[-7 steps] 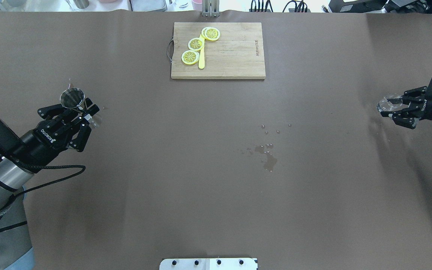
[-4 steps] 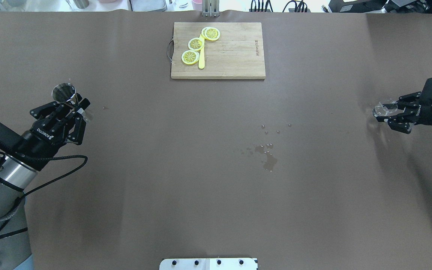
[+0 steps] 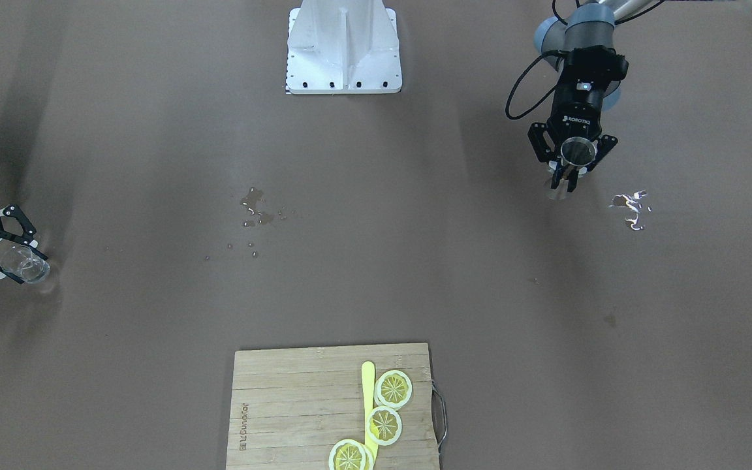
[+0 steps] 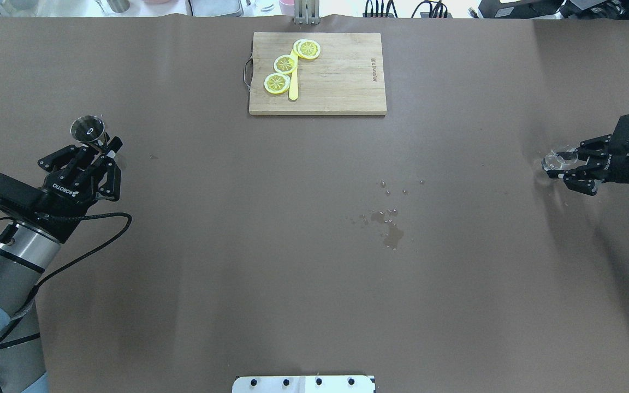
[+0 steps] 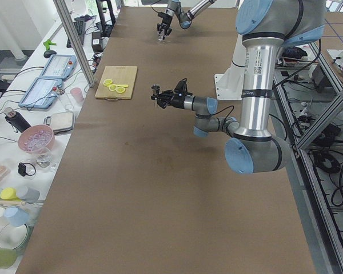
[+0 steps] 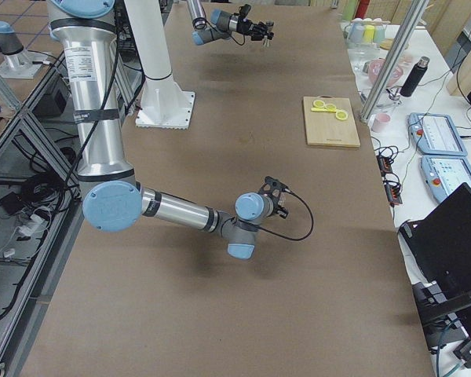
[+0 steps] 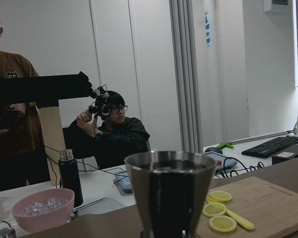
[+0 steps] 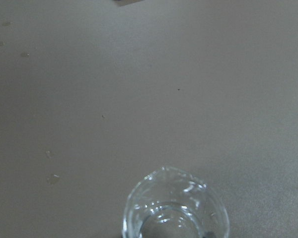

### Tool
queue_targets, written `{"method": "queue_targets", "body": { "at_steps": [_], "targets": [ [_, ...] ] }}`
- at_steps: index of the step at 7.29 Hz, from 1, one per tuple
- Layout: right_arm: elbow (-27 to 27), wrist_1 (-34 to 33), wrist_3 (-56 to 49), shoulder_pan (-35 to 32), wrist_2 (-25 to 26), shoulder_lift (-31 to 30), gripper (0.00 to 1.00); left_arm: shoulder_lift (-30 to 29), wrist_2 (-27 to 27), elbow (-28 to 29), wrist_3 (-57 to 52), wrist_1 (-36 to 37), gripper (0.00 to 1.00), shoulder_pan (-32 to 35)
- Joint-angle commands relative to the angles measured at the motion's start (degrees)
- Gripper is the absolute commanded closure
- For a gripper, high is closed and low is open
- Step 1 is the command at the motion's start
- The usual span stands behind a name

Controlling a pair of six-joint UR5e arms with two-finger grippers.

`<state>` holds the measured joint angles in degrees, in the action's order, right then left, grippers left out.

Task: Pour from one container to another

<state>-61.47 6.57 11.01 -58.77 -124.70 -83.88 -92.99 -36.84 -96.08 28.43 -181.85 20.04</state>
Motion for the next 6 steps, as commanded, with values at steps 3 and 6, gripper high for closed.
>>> {"method": "queue_targets", "body": {
  "at_steps": [3,6],
  "targets": [
    [1.36,2.13,0.59,0.77,0.95,0.03,0.94,-0.26,3.36,3.69,11.02,7.12,1.00,0.26],
    [1.44,2.22,0.77,0.77,0.94,0.03,0.01,-0.87,4.32,5.20,17.68,13.77,1.00,1.31]
  ]
}}
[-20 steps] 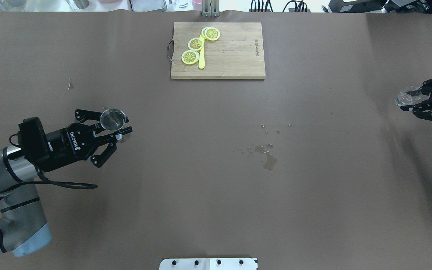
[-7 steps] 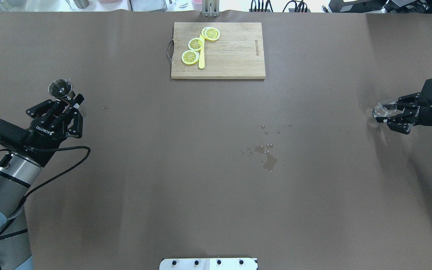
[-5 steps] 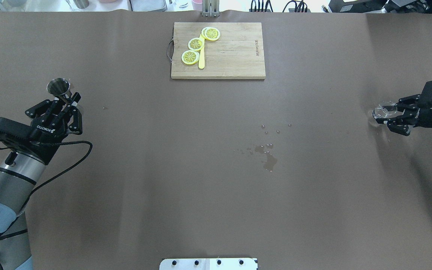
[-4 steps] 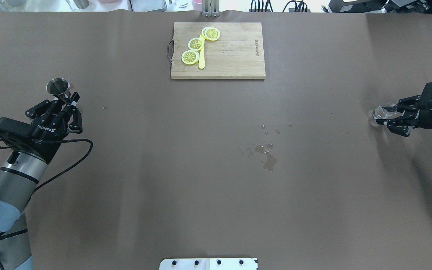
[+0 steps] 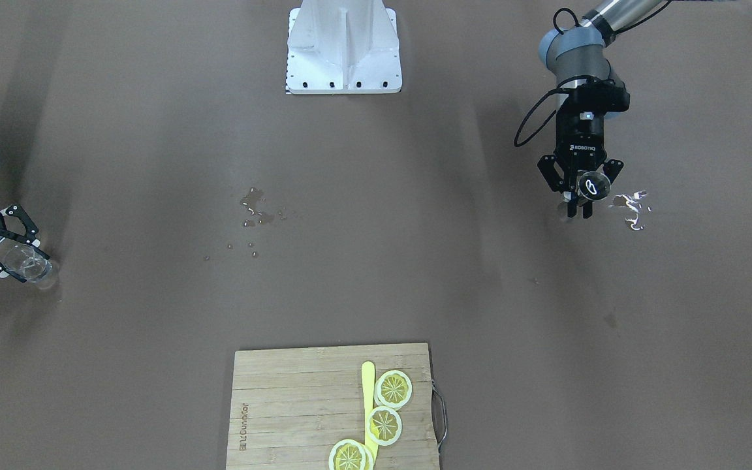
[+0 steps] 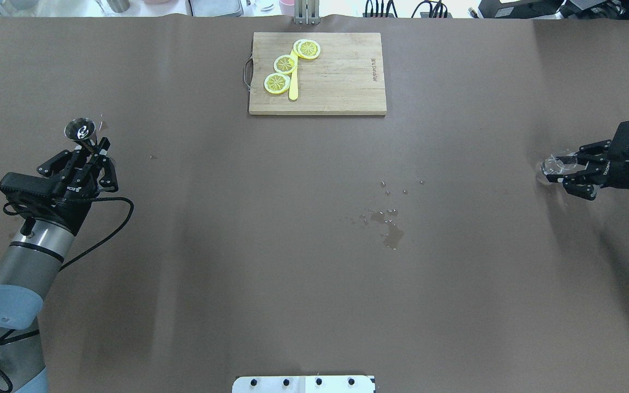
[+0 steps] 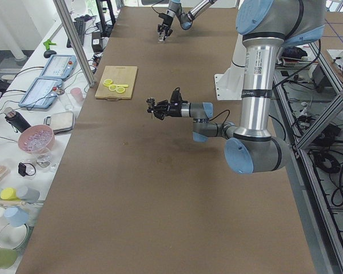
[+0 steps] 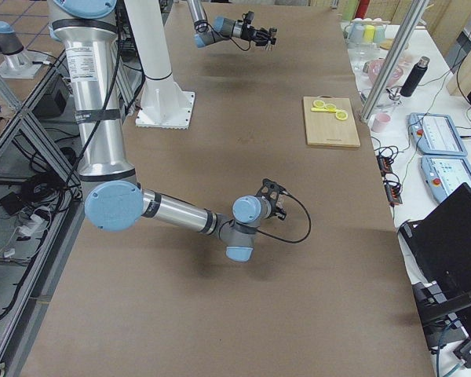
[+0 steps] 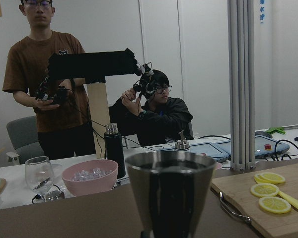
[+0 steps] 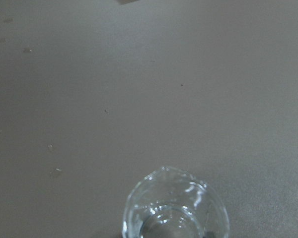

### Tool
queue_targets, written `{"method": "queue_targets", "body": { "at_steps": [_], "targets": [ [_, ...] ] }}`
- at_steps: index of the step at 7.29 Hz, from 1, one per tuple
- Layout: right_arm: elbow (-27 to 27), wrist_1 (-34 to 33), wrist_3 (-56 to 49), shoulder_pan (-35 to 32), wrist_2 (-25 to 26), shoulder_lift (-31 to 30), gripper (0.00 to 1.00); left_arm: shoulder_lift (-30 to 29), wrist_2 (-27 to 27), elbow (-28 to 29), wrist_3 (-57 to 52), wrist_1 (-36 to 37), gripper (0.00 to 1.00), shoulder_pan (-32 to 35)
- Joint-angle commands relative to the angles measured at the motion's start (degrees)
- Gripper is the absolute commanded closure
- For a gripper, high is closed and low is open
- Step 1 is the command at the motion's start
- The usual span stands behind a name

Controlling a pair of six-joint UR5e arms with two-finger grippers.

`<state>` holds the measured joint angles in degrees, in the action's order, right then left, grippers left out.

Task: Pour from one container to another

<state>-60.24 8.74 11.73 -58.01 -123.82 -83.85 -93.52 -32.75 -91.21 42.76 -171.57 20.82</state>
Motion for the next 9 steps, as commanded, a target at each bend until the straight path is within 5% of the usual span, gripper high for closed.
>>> {"method": "queue_targets", "body": {
  "at_steps": [1,5,9],
  "targets": [
    [0.21,0.05,0.05,0.00,-0.10,0.00,0.00,-0.52,0.32,0.42,6.16,7.01,1.00,1.06],
    [-0.14,0.93,-0.04,-0.08,-0.72,-0.52,0.00,-2.62,4.00,4.00,16.38,15.65,1.00,1.85],
    [-1.55,-1.70,0.05,-9.72,-14.93,-3.59,0.00,-4.13,7.43,6.92,20.95,17.23,1.00,2.03]
  ]
}}
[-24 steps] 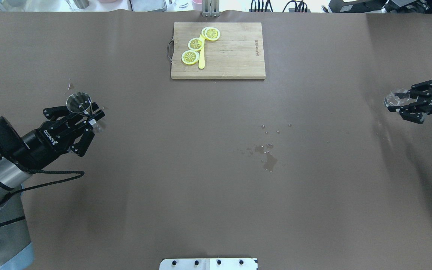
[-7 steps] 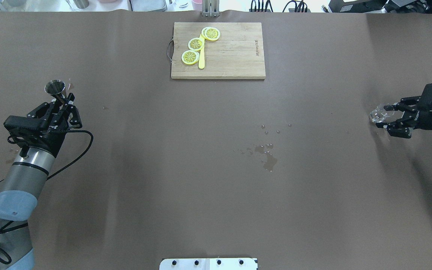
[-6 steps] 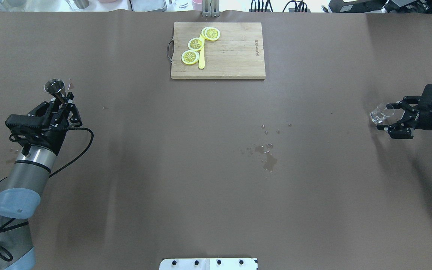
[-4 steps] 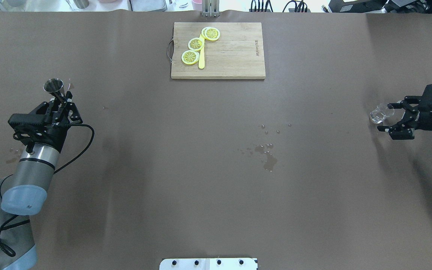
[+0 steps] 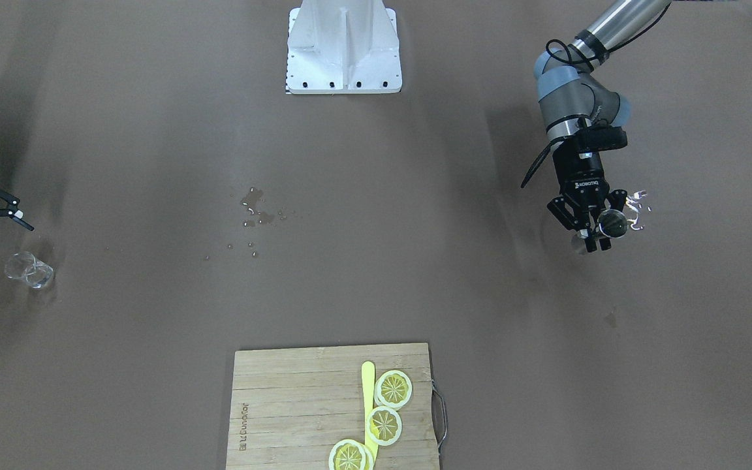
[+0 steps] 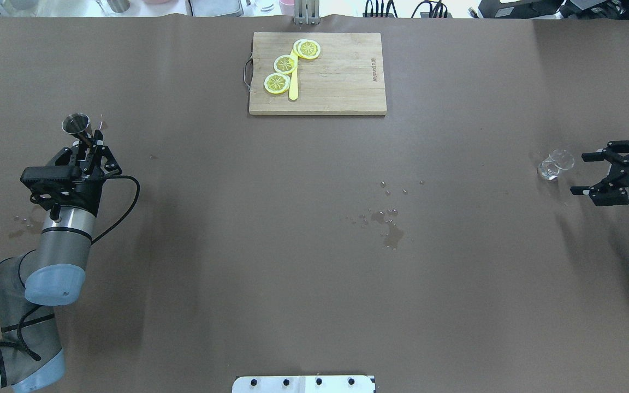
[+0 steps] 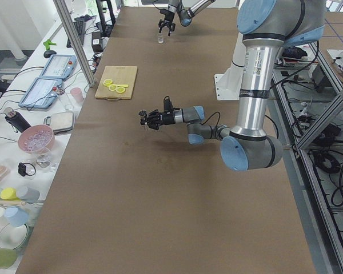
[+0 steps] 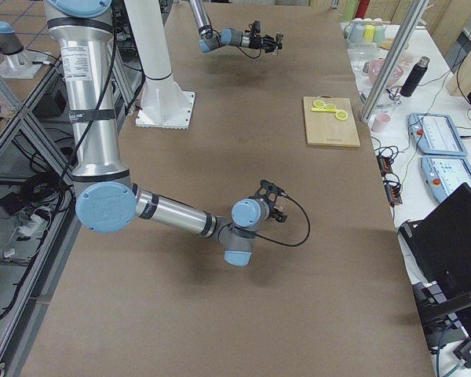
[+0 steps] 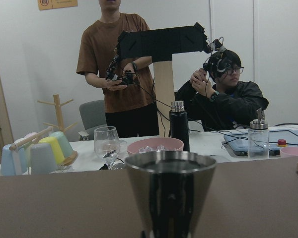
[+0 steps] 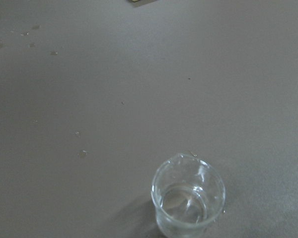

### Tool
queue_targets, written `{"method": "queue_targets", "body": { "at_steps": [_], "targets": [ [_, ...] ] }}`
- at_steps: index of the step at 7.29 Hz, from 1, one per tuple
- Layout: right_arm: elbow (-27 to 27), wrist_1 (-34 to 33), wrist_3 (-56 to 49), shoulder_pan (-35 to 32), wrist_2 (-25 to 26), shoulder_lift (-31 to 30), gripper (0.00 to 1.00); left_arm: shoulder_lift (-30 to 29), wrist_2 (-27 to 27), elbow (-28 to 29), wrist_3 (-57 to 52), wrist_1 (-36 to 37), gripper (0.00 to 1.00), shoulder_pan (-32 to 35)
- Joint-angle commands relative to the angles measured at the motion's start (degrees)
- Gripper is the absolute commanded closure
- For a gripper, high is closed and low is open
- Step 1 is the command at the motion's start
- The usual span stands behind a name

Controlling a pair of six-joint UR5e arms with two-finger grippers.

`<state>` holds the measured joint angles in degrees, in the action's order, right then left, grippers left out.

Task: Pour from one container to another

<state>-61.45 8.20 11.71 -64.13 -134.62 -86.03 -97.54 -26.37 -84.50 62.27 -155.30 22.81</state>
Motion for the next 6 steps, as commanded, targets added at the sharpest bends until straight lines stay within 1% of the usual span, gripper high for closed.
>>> {"method": "queue_targets", "body": {
  "at_steps": [1,2,3,4,5,6],
  "targets": [
    [-1.99,-5.17,0.07,-6.60,-7.37,-2.55,0.00,-0.11,2.28,0.21,2.58,2.01,1.00,0.04],
    [-4.88,-10.61,0.16,-8.71,-9.84,-5.52,0.00,-0.02,3.42,0.30,3.55,2.97,1.00,0.04],
    [-7.70,-14.75,0.24,-9.26,-9.61,-9.03,0.00,-0.02,3.87,0.30,4.43,3.59,1.00,0.04],
    [-8.16,-20.62,0.42,-10.74,-9.17,-9.67,0.00,-0.11,4.83,0.39,6.96,5.69,1.00,0.04],
    [-11.47,-31.65,0.42,-11.54,-9.08,-9.85,0.00,-0.20,5.10,0.39,11.86,10.06,1.00,0.04],
    [-13.68,-40.81,0.42,-12.68,-7.51,-9.94,0.00,-0.11,5.10,0.39,14.86,12.45,1.00,0.04]
  ]
}}
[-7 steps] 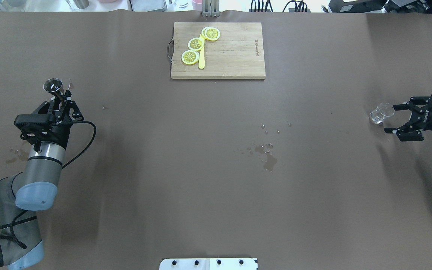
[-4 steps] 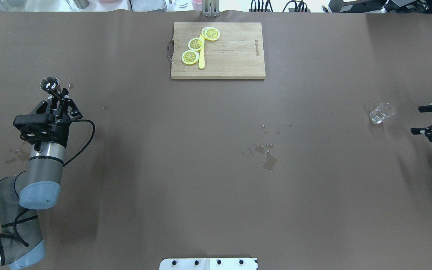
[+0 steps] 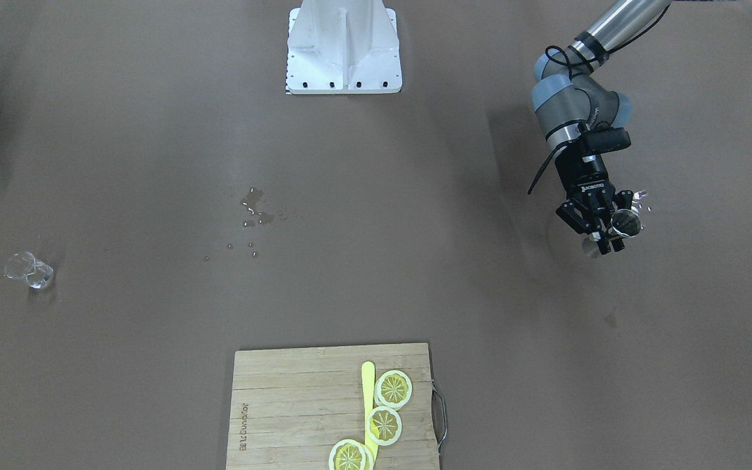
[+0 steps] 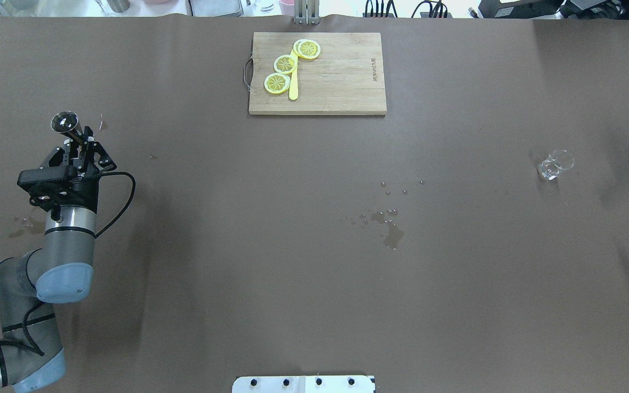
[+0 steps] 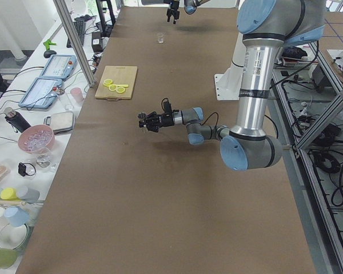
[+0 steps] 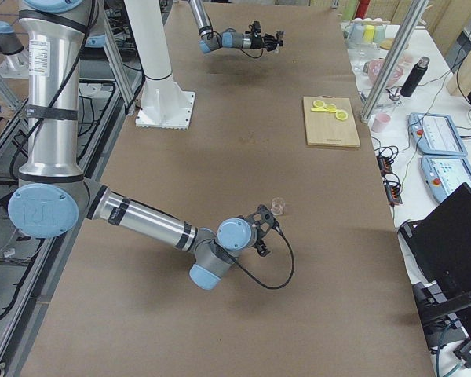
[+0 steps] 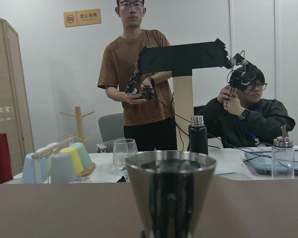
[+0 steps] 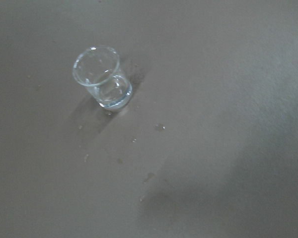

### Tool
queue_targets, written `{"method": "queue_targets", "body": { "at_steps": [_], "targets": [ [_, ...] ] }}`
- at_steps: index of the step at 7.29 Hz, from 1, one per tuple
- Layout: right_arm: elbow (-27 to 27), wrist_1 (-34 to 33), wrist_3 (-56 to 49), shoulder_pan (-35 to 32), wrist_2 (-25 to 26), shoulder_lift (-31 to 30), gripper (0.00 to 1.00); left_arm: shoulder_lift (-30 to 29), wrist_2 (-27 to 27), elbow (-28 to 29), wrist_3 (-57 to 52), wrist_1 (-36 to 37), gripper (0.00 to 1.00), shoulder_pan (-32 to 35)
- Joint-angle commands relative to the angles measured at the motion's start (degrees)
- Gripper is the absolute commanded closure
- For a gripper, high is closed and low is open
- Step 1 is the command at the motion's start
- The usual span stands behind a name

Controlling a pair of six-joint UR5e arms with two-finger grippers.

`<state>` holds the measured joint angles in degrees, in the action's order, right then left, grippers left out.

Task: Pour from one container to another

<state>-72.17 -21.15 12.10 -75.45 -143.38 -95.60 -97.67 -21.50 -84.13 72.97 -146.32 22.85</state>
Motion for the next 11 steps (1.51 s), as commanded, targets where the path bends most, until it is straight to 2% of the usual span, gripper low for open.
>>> {"method": "queue_targets", "body": {
  "at_steps": [1,2,4,5,6,7,9,10,11],
  "targets": [
    [-4.89,-18.85,-0.15,-2.06,2.83,-0.29,0.00,0.02,0.23,0.28,5.25,3.67,1.00,0.09],
    [-6.30,-24.58,-0.15,-2.50,4.32,-0.37,0.00,0.02,0.14,0.63,6.74,4.54,1.00,0.18],
    [-11.65,-38.54,-0.15,-2.59,8.44,-0.29,0.00,-0.33,0.14,0.99,13.48,11.55,1.00,0.18],
    [-17.07,-47.84,-0.32,-0.77,12.04,0.06,0.00,-0.42,0.14,1.33,14.39,12.27,1.00,0.26],
    [-22.09,-57.42,-0.85,-1.71,14.42,0.15,0.00,-0.51,0.14,2.12,15.09,12.28,0.95,0.26],
    [-23.96,-60.99,-1.37,-2.76,13.58,-0.02,0.00,-0.85,0.14,3.26,15.36,12.37,0.84,0.26],
    [-23.20,-60.85,-3.92,-5.04,12.44,-0.37,0.00,-1.65,-0.03,4.41,16.67,12.81,0.76,0.44],
    [-22.15,-61.29,-3.93,-5.84,8.42,-0.55,0.00,-1.74,-0.21,4.41,17.12,13.94,0.67,0.44],
    [-22.23,-62.42,-4.01,-8.72,6.99,-1.07,0.00,-1.82,-0.21,4.41,18.69,15.34,0.58,0.35]
  ]
}}
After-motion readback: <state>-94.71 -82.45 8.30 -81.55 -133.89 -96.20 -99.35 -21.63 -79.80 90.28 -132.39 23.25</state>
